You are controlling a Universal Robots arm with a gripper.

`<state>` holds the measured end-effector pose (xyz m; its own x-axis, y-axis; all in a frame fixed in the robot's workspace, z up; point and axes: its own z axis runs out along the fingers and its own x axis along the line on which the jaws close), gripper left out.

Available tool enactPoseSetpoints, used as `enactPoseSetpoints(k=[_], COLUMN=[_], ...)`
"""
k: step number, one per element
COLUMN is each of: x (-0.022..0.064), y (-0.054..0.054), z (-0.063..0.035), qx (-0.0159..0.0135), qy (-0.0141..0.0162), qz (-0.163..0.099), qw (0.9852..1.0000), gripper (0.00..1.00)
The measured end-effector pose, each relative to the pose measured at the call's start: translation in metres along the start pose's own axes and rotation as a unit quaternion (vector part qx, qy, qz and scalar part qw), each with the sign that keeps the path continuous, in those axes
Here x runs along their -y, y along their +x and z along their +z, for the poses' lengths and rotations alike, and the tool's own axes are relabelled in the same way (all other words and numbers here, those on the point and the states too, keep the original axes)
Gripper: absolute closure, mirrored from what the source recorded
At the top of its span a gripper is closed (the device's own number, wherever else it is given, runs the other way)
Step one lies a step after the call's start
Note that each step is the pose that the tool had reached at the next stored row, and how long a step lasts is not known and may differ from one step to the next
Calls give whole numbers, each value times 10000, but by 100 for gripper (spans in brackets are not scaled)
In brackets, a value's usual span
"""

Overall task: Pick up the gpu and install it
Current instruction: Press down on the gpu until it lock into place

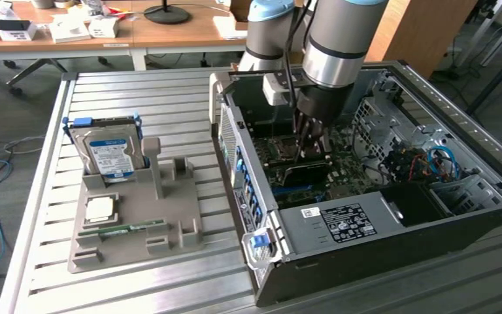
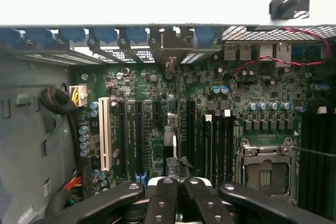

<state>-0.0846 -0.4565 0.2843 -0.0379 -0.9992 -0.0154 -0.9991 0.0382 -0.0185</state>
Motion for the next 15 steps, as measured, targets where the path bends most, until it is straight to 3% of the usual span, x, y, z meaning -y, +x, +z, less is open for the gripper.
enactPoseSetpoints(k=[15], x=[-45], y=[-32], z=[72], qx=[-2], qy=[-1], qz=[-1], qw=[10000], gripper=[89])
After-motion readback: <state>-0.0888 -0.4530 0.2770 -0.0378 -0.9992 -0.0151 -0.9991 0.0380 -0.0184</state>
